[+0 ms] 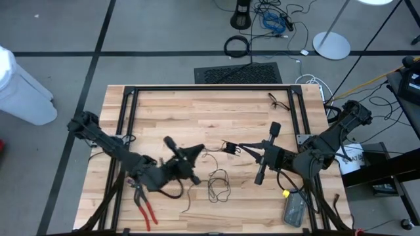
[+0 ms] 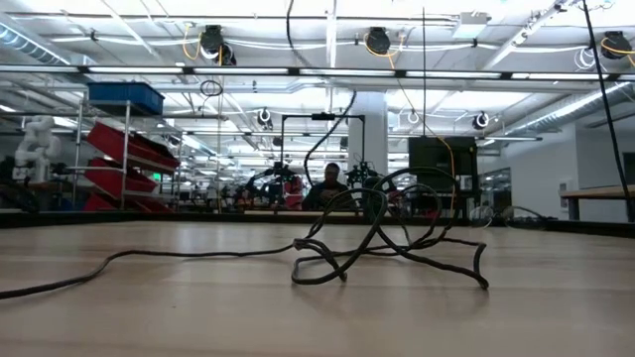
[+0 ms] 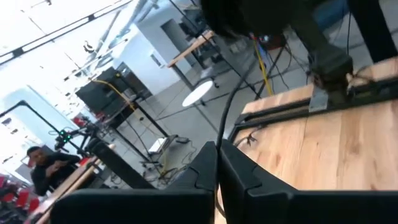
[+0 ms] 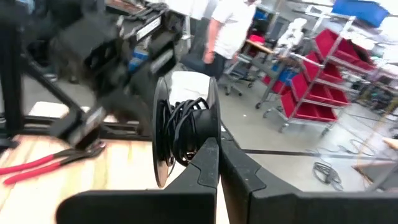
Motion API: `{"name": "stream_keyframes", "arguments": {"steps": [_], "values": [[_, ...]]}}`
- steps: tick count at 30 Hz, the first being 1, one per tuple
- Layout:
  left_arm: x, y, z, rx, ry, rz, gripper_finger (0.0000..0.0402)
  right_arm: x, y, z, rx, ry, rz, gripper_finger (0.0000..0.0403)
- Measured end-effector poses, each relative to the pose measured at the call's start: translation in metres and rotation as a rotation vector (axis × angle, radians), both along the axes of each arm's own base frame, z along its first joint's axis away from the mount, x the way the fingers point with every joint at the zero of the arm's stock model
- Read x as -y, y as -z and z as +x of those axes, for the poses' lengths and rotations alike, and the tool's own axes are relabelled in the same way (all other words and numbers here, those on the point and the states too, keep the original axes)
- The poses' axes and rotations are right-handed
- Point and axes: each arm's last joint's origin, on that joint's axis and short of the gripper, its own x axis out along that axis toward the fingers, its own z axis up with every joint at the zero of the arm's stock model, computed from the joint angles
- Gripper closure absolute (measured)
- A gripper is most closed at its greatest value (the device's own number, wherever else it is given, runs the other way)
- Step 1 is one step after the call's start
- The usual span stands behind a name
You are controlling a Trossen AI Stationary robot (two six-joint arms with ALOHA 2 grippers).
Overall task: Coil cords
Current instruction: Uncoil the black wire from the black spool
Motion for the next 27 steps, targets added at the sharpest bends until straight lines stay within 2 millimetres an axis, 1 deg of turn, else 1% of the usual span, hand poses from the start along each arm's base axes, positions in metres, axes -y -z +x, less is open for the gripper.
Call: {"name": "stream_keyframes", "arguments": {"steps": [3,6,11,18,21,27], "values": [[0.003,-0.015,-0.017,0.036,0.006,-0.025,0.0397,0.003,0.001,0.003,-0.013,-0.018,0.000,0.0403],[0.007,-0.025,-0.031,0.057,0.030,-0.043,0.0397,0.006,0.004,0.007,-0.024,-0.002,-0.003,0.0403],[0.014,-0.034,-0.046,0.083,0.076,-0.067,0.0398,0.009,0.012,0.023,-0.053,-0.007,-0.011,0.0403],[0.020,-0.038,-0.053,0.103,0.126,-0.085,0.0399,0.016,0.028,0.053,-0.079,0.058,-0.073,0.0403],[0.024,-0.040,-0.053,0.123,0.217,-0.097,0.0399,0.019,0.034,0.064,-0.093,0.079,-0.099,0.0403],[0.029,-0.040,-0.048,0.176,0.420,-0.156,0.0400,0.026,0.037,0.074,-0.090,0.120,-0.113,0.0403]]}}
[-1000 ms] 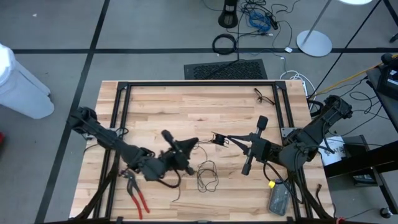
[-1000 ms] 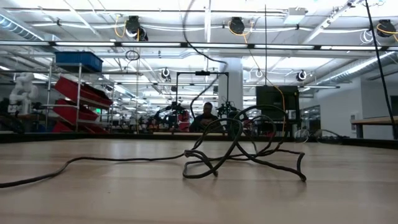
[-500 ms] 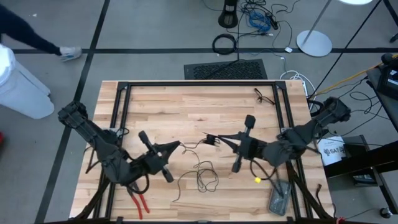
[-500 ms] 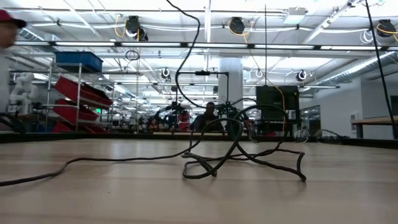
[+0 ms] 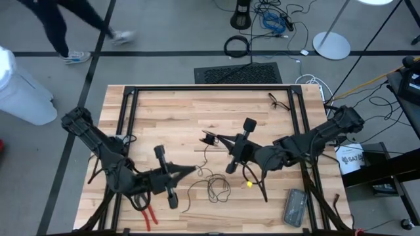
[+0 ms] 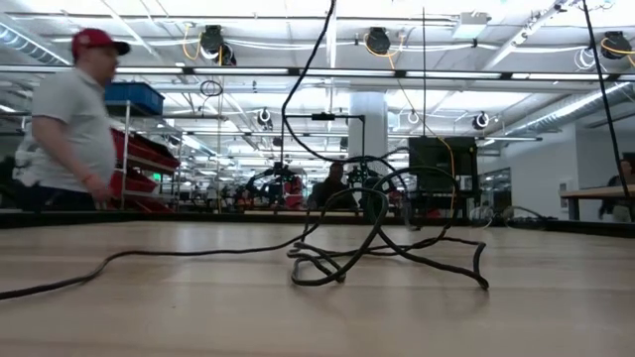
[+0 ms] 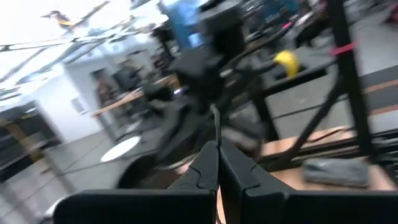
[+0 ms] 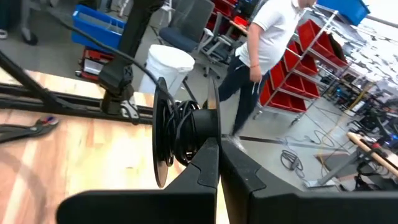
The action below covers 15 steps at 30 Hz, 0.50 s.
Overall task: Coil cords
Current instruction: Uncoil the black wire from the black spool
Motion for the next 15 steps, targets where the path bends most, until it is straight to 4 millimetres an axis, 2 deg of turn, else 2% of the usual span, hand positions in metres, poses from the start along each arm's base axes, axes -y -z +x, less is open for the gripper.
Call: {"name": "stream_keyframes", "arguments": {"steps": [6,15], "values": [[-0.001,0.010,0.018,-0.003,0.131,0.024,0.0400,0.003,-0.005,0.003,0.035,0.007,-0.014,0.0403],[-0.008,0.041,0.057,-0.068,0.241,0.062,0.0400,0.002,-0.012,0.003,0.063,0.013,-0.057,0.0403]]}}
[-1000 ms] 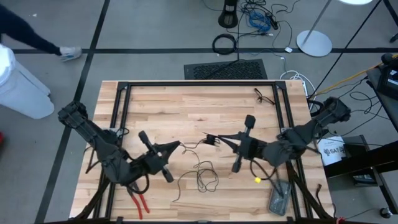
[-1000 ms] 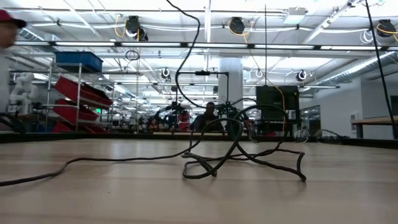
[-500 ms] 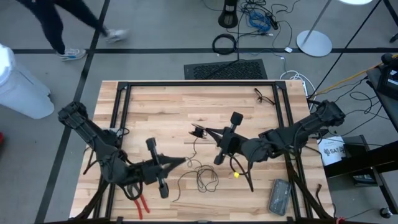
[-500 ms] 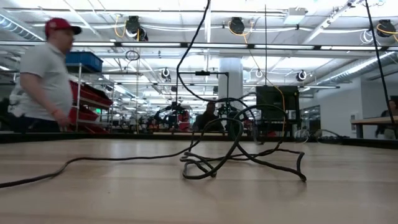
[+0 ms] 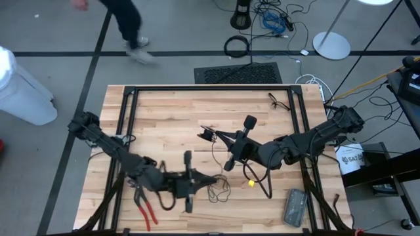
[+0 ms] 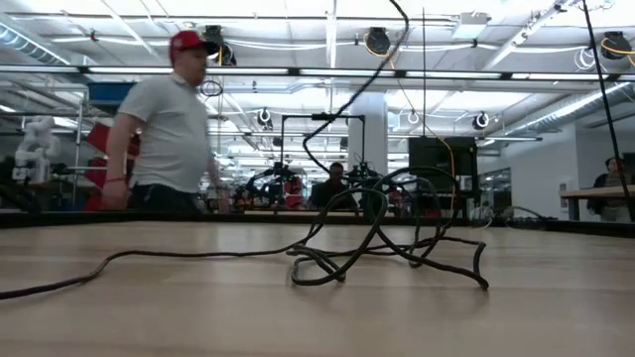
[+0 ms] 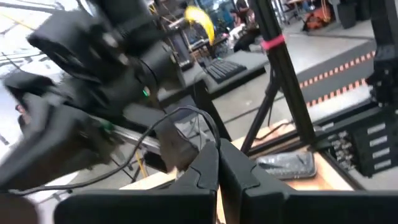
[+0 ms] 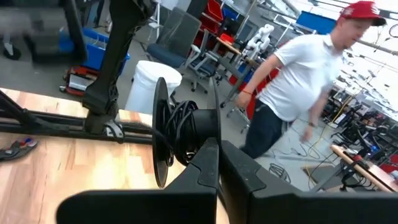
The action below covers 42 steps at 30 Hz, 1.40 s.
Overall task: Coil cords
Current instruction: Uncoil the black wire from the black spool
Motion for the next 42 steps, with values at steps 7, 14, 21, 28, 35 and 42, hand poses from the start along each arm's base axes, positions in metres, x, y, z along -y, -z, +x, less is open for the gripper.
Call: {"name": "stream_keyframes", "arguments": {"steps": [7,14,21,28,35,42], "values": [[-0.009,0.028,0.026,-0.073,-0.034,0.046,0.0400,-0.005,-0.001,-0.003,0.000,-0.019,-0.007,0.0403],[-0.019,0.047,0.041,-0.157,-0.077,0.091,0.0400,-0.014,-0.014,-0.018,0.047,-0.064,0.007,0.0403],[-0.033,0.058,0.045,-0.253,-0.127,0.095,0.0400,-0.026,-0.027,-0.039,0.084,-0.131,0.030,0.0403],[-0.041,0.063,0.045,-0.304,-0.209,0.117,0.0400,-0.037,-0.038,-0.060,0.116,-0.201,0.053,0.0403],[-0.045,0.059,0.041,-0.300,-0.309,0.135,0.0400,-0.046,-0.044,-0.077,0.126,-0.253,0.064,0.0403],[-0.048,0.045,0.023,-0.304,-0.412,0.142,0.0400,-0.051,-0.048,-0.093,0.117,-0.287,0.071,0.0403]]}}
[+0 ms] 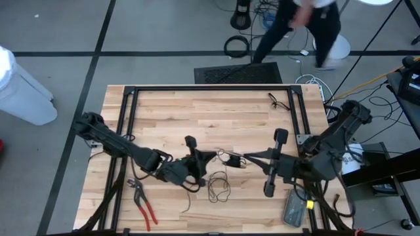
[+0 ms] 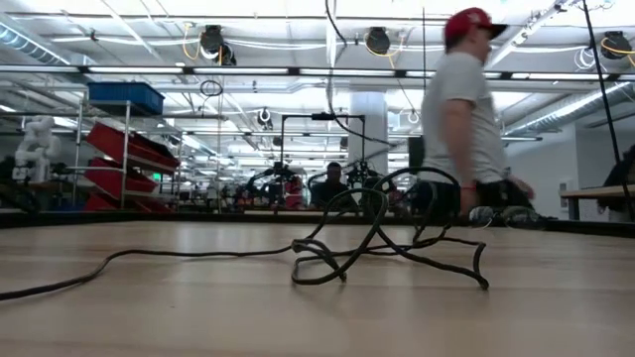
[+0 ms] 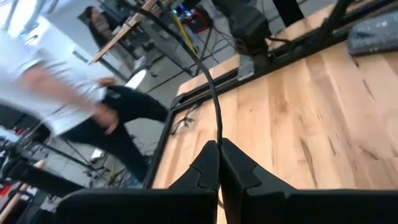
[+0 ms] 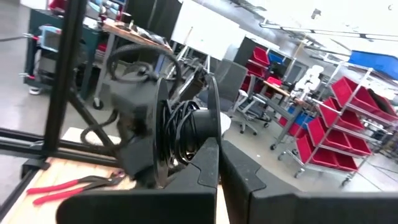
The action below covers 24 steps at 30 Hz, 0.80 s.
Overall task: Coil cords
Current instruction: Uncoil the black wire from the black spool
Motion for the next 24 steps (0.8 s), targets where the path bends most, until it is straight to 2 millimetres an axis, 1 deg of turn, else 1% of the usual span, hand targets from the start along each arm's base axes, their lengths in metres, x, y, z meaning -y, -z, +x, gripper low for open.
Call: {"name": "stream_keyframes", "arguments": {"steps": [4,9,16,24], "values": [[0.000,-0.012,-0.013,0.022,-0.034,-0.014,0.0400,0.002,0.000,-0.007,-0.019,-0.013,0.012,0.0403],[0.001,-0.027,-0.033,0.050,-0.090,-0.013,0.0400,0.006,0.006,-0.012,-0.082,-0.013,0.010,0.0403],[0.004,-0.044,-0.058,0.096,-0.143,-0.013,0.0400,0.013,0.013,-0.009,-0.132,0.013,0.000,0.0403],[0.012,-0.055,-0.076,0.141,-0.165,-0.007,0.0400,0.026,0.024,-0.003,-0.209,0.078,0.009,0.0403]]}}
